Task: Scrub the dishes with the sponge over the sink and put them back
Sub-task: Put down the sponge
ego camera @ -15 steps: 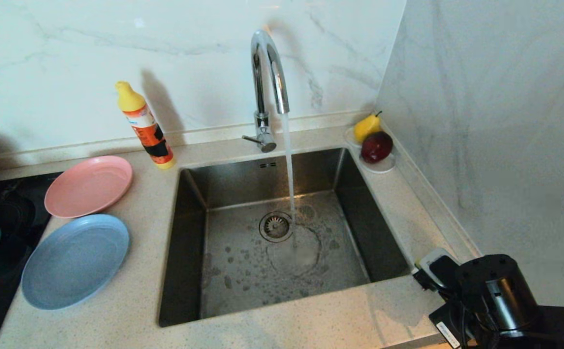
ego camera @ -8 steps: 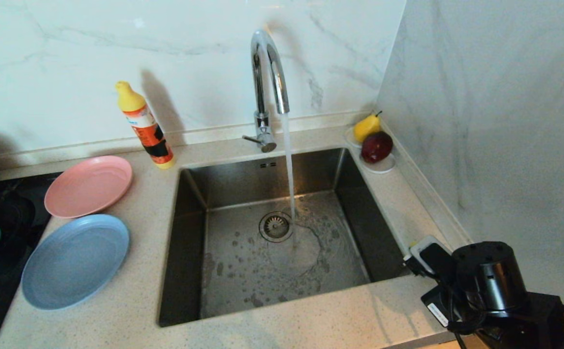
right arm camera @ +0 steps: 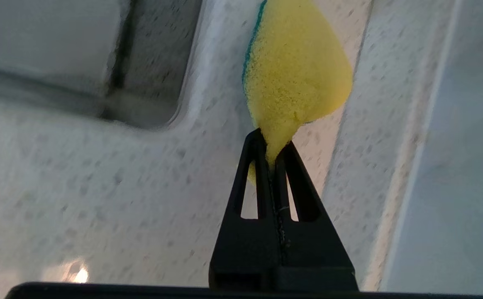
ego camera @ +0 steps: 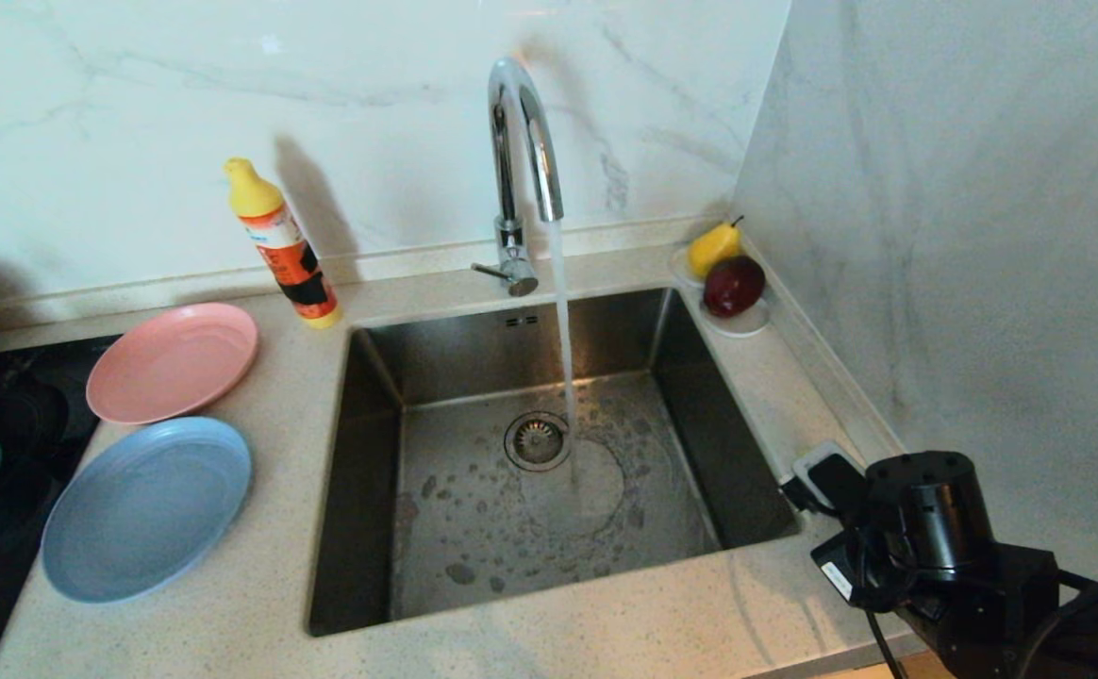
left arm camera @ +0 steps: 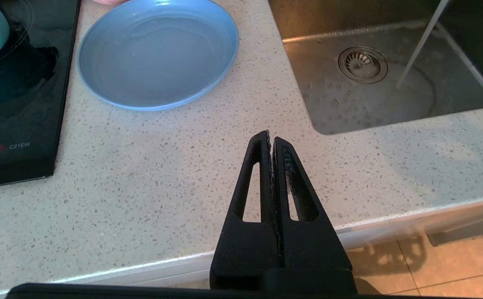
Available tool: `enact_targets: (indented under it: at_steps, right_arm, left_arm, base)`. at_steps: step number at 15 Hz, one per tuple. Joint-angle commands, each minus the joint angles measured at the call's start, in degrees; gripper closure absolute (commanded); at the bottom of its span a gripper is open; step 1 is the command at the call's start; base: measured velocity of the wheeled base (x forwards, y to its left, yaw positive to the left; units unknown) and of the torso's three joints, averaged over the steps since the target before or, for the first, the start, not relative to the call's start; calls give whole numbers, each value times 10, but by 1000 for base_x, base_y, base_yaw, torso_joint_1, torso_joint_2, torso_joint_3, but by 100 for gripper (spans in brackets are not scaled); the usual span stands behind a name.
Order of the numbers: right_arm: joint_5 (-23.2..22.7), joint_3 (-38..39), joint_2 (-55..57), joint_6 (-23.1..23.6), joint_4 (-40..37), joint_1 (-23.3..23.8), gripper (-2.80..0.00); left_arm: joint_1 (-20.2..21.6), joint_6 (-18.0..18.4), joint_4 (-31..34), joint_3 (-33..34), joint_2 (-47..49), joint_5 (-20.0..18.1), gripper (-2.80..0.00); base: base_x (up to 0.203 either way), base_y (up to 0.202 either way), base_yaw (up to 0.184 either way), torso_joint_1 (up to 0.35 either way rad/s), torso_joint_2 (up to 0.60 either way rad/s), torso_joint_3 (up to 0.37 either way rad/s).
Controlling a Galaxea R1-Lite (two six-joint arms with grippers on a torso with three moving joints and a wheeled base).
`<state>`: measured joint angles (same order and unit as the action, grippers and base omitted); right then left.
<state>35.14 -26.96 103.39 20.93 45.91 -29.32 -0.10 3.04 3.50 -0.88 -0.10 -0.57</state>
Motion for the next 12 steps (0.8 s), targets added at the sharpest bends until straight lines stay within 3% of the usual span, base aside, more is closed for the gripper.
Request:
enact_targets:
  at_steps: [1, 12]
  right_arm:
    - [2, -11, 2, 3, 2, 1, 0]
    - [-1, -10, 6, -9, 1, 1, 0]
  left_arm:
    - [0, 0, 0, 0, 0, 0, 0]
    - [0, 0, 0, 0, 1, 0, 0]
  base:
    - [0, 0, 0, 0, 0, 0]
    - [0, 0, 0, 0, 0, 0]
